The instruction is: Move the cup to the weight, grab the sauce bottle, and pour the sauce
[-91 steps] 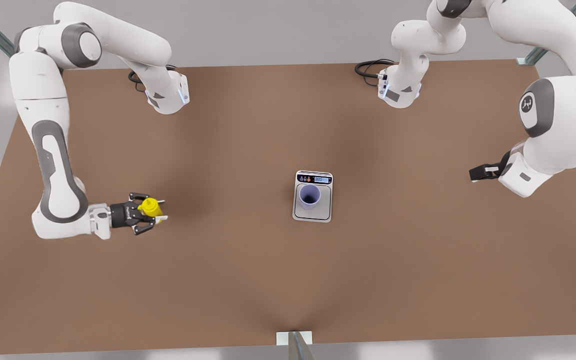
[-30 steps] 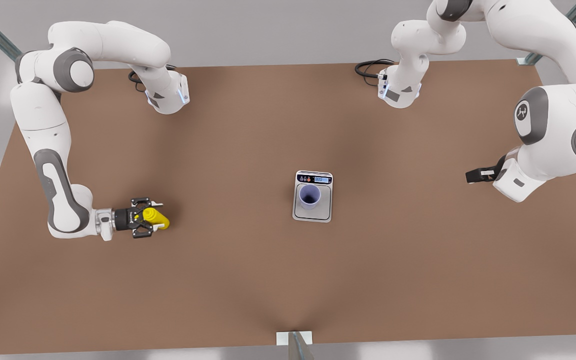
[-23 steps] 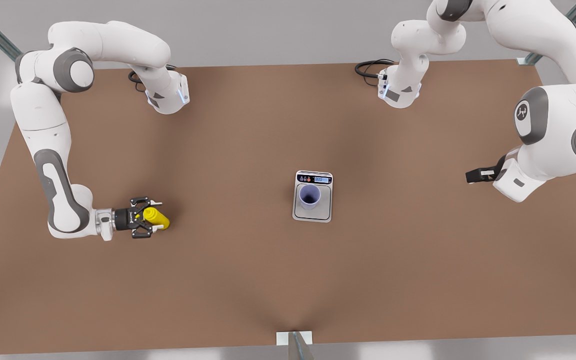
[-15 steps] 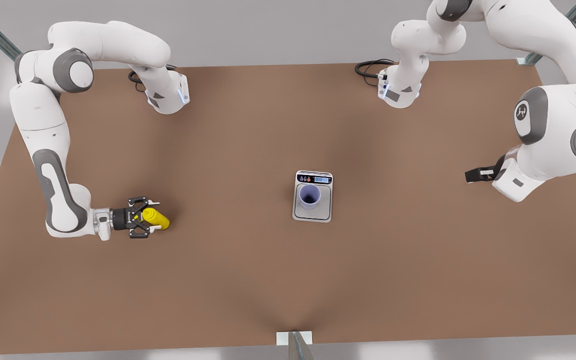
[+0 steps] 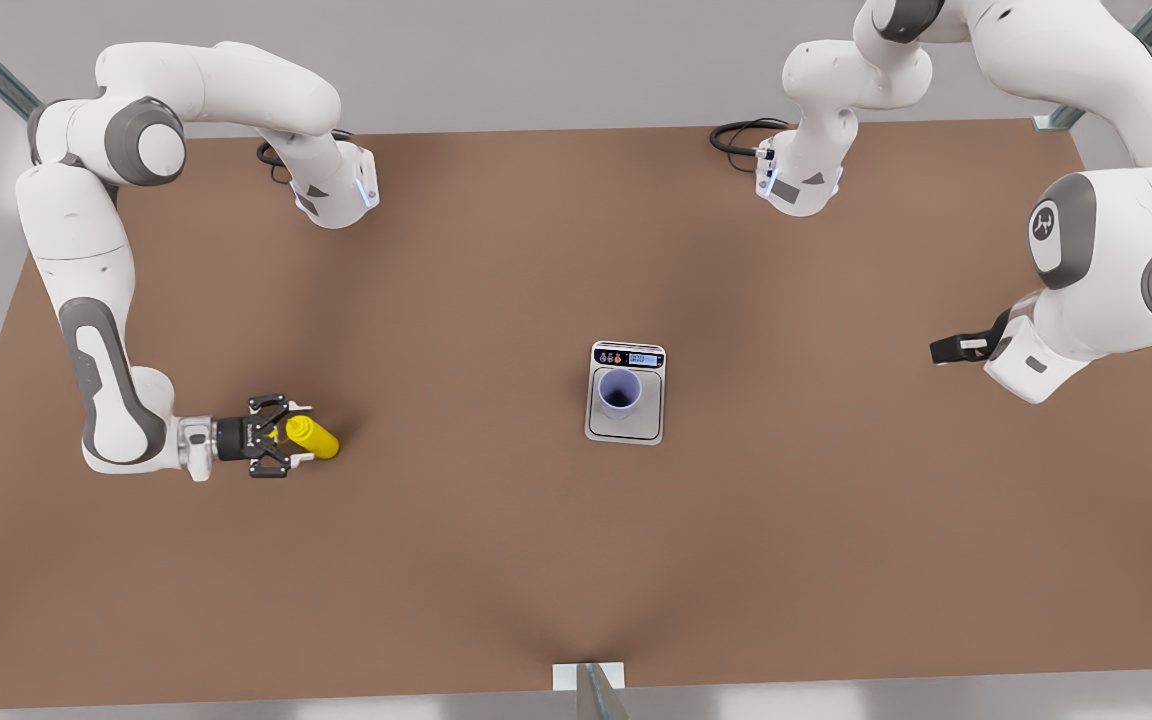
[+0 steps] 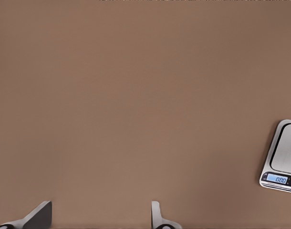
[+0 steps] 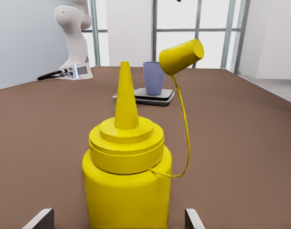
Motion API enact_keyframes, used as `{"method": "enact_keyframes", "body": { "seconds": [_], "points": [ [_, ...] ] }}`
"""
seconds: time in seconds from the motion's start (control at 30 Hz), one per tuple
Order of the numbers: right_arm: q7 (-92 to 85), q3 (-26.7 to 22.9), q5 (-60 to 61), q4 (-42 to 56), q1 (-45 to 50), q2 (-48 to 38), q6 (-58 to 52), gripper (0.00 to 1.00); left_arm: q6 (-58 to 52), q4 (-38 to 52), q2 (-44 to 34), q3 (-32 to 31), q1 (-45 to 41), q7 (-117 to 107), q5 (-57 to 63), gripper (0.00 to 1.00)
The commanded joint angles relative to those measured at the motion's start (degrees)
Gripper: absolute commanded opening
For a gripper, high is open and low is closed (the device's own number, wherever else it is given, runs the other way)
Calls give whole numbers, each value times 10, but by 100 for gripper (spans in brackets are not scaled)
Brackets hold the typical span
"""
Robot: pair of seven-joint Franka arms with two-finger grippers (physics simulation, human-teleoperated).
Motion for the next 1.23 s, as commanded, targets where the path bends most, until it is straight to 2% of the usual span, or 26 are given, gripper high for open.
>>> {"method": "enact_keyframes", "body": {
  "seconds": [0.0,0.5,0.63,0.7,0.77,0.83,0.9,0.93,0.97,1.0,1.03,1.07,1.1,1.2],
  "points": [
    [0,0,0,0,0,0,0,100,1,0,0,0,0,-1,-1,100],
    [-4,-21,-32,17,-23,0,-13,100,0,0,0,0,0,-1,-1,100],
    [32,-21,-77,83,-89,0,-93,100,1,0,0,0,0,-1,-1,100],
    [126,-20,-106,156,-125,-4,-159,100,1,0,0,0,0,-1,-1,100],
    [303,-12,-137,257,-107,-24,-234,100,0,0,0,0,0,-1,-1,100],
    [480,-4,-174,328,-18,-78,-269,100,0,0,0,0,0,-1,-1,100],
    [694,-5,-251,329,124,-162,-264,100,0,0,0,0,0,-1,-1,100],
    [832,-11,-306,364,205,-168,-242,100,0,0,0,0,0,-1,-1,100],
    [1013,-54,-395,335,291,-216,-186,100,0,0,0,0,0,-1,-1,100],
    [1246,-58,-482,223,302,-300,-84,100,0,0,0,0,0,-1,-1,100],
    [1435,-60,-513,183,311,-357,-70,100,0,0,0,0,0,-1,-1,100],
    [1444,-61,-540,156,313,-395,-69,100,0,0,0,0,0,-1,-1,100],
    [1491,-66,-503,124,294,-425,-69,100,-5,1,0,0,-1,-1,-1,100],
    [1488,-66,-500,116,280,-425,-70,100,-6,1,0,0,-1,-1,-1,100]
  ]
}}
